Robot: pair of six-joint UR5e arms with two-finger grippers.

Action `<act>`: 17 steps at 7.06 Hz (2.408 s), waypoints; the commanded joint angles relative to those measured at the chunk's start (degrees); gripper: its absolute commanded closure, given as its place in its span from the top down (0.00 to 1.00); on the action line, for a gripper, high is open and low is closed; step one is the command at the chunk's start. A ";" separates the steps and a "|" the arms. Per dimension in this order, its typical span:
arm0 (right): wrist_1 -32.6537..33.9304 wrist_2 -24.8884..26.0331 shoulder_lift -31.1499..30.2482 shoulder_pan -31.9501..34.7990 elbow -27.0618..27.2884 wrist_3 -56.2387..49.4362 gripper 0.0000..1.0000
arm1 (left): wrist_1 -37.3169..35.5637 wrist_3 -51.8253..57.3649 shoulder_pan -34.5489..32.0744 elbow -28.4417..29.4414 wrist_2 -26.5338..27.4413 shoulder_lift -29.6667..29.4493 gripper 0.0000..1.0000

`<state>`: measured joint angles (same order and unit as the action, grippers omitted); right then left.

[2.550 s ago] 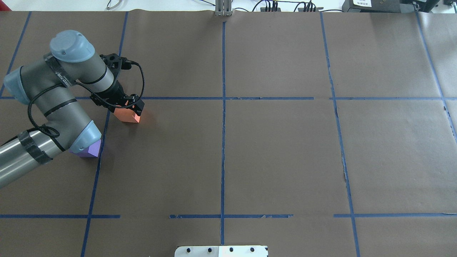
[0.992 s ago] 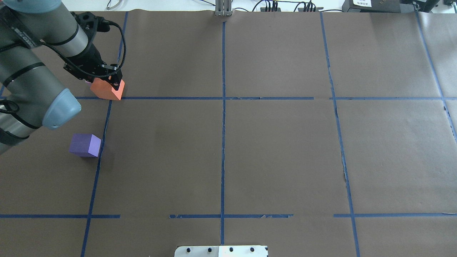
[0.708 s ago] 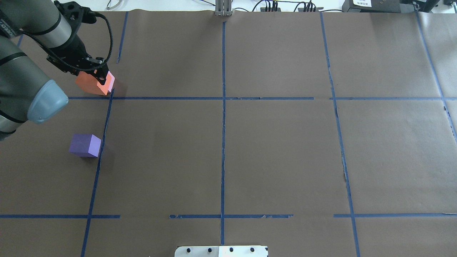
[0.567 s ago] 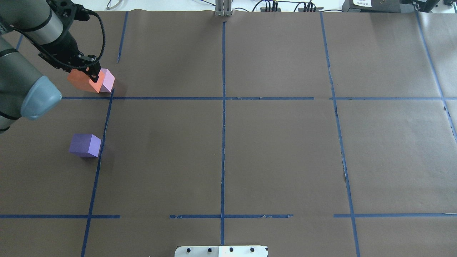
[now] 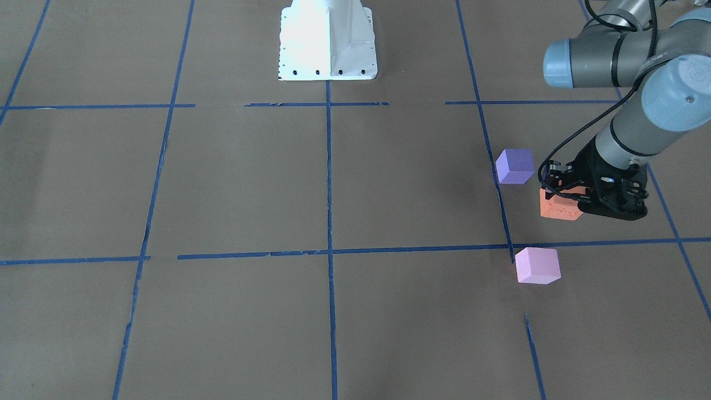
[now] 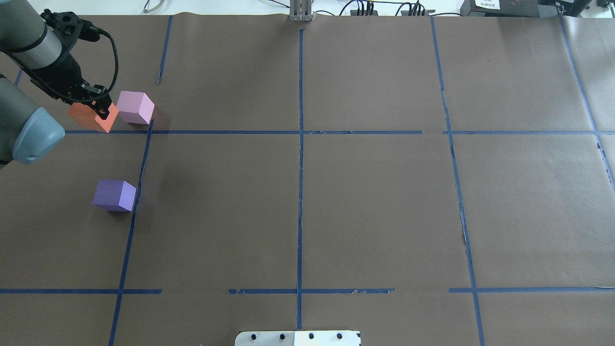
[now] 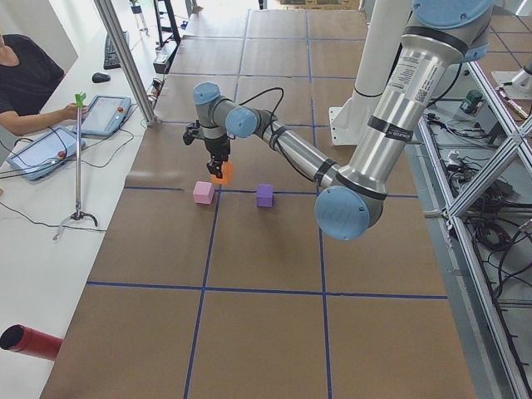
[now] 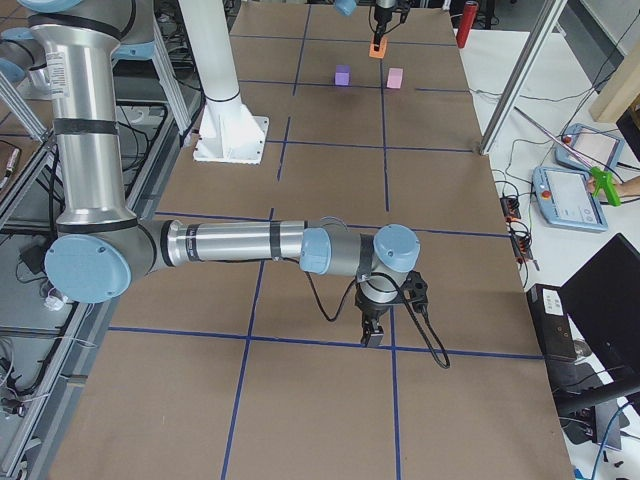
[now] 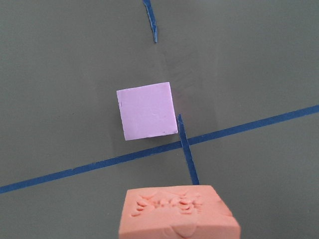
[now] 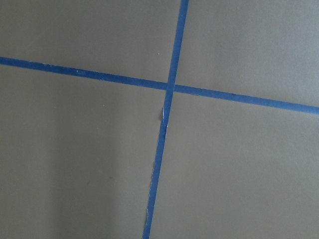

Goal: Arrange blocks in a line
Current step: 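Lift the orange cube and carry it toward the pink cube, then lower the orange cube between the pink and purple cubes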

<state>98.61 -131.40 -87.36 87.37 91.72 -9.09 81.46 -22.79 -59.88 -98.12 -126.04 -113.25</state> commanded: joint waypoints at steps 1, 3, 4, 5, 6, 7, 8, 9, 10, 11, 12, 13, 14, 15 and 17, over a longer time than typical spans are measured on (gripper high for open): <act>0.00 0.00 0.00 0.00 -0.05 0.04 1.00 | 3.42 -2.85 0.12 4.84 -0.53 -0.30 0.00; 0.00 0.00 0.00 0.00 -0.05 0.04 1.00 | 6.25 -5.68 0.29 8.20 -0.96 -0.56 0.00; 0.00 0.00 0.00 0.00 -0.05 0.04 1.00 | 6.26 -5.68 0.38 9.42 -3.40 -0.57 0.00; 0.00 0.00 0.00 0.00 -0.05 0.04 1.00 | 6.26 -5.68 0.64 9.78 -3.60 -0.65 0.00; 0.00 0.00 0.00 0.00 -0.05 0.04 1.00 | 6.26 -5.68 1.26 9.88 -3.78 -0.65 0.00; 0.00 0.00 0.00 0.00 -0.05 0.04 1.00 | 6.43 -5.95 1.70 10.31 -4.39 -0.65 0.00; 0.00 0.00 0.00 0.00 -0.05 0.04 1.00 | 7.65 -6.12 2.05 11.10 -4.39 -0.65 0.00; 0.00 0.00 0.00 0.00 -0.05 0.04 1.00 | 9.40 -6.47 2.05 12.50 -4.48 -0.65 0.00; 0.00 0.00 0.00 0.00 -0.05 0.04 1.00 | 11.25 -7.08 2.14 14.08 -4.48 -0.57 0.00; 0.00 0.00 0.00 0.00 -0.05 0.04 1.00 | 11.88 -7.26 2.14 14.53 -5.09 -0.57 0.00; 0.00 0.00 0.00 0.00 -0.05 0.04 1.00 | 11.97 -7.35 2.14 14.88 -6.40 -0.57 0.00; 0.00 0.00 0.00 0.00 -0.05 0.04 1.00 | 12.06 -8.05 2.75 14.80 -6.50 -0.57 0.00; 0.00 0.00 0.00 0.00 -0.05 0.04 1.00 | 12.14 -8.06 2.93 14.89 -7.63 -0.39 0.00; 0.00 0.00 0.00 0.00 -0.05 -0.05 1.00 | 12.15 -8.06 3.02 14.89 -7.99 -0.39 0.00; 0.00 0.00 0.00 0.00 -0.05 0.04 1.00 | 12.15 -8.50 3.37 14.80 -8.70 -0.22 0.00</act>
<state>98.61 -131.40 -87.36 87.36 91.67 -9.07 93.60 -31.10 -56.76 -83.29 -134.24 -113.57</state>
